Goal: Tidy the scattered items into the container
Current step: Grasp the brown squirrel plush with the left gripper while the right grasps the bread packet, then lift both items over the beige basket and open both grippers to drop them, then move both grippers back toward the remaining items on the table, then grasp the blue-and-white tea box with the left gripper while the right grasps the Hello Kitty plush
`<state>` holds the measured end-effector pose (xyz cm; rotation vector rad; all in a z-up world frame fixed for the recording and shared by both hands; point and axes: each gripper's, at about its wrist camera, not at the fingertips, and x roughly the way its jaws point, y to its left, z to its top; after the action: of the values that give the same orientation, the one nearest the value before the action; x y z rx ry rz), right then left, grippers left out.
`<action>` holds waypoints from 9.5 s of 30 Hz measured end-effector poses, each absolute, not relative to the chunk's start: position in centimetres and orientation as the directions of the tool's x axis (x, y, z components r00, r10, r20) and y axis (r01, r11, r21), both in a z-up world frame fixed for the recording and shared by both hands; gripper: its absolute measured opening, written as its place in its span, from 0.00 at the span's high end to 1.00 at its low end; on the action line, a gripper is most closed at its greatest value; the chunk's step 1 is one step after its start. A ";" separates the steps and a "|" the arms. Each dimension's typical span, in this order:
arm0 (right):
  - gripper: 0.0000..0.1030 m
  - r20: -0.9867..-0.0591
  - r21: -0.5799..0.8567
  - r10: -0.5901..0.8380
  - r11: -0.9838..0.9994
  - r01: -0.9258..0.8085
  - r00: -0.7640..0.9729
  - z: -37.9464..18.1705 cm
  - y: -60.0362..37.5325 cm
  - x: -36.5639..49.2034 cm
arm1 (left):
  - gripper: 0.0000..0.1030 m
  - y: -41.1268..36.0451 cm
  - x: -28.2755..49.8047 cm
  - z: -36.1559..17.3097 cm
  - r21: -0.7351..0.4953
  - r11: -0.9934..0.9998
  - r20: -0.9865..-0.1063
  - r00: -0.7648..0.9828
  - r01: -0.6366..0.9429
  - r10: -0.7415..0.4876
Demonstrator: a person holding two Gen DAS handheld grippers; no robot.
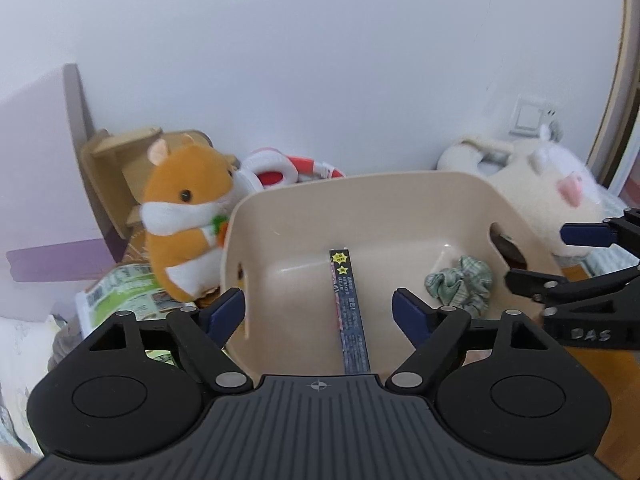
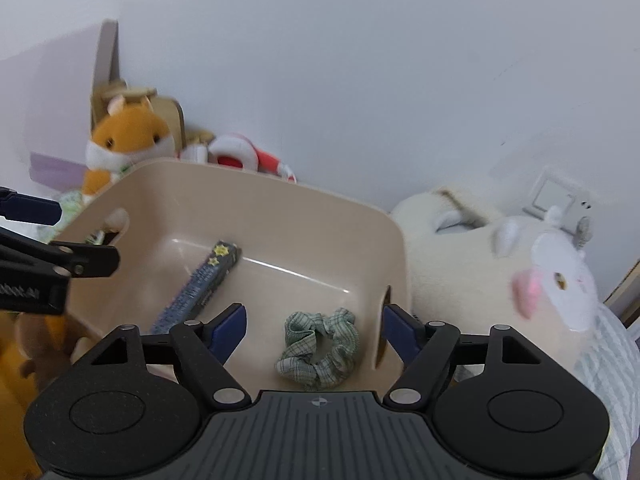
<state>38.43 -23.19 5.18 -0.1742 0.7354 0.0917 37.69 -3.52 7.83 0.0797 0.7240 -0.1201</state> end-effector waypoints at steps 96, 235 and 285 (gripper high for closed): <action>0.73 -0.756 -0.034 0.189 0.945 -0.325 0.627 -6.8 -28.2 29.4 | 0.51 3.4 29.1 -5.7 -0.240 0.963 -0.747 0.656 -0.120 -0.104; 0.00 -0.524 -0.130 0.181 0.949 -0.288 0.832 4.0 -22.7 19.2 | 0.18 -3.6 20.6 2.6 0.118 0.959 -0.594 0.792 0.259 -0.141; 0.06 -0.678 -0.156 0.152 0.926 -0.343 0.719 -7.5 -20.2 19.4 | 0.18 -4.8 22.9 -7.9 0.003 0.945 -0.746 0.630 0.327 -0.215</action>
<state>19.36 -20.18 -7.45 -0.2807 0.7196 0.2777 22.86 -4.85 -7.95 0.1433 0.8338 -0.3114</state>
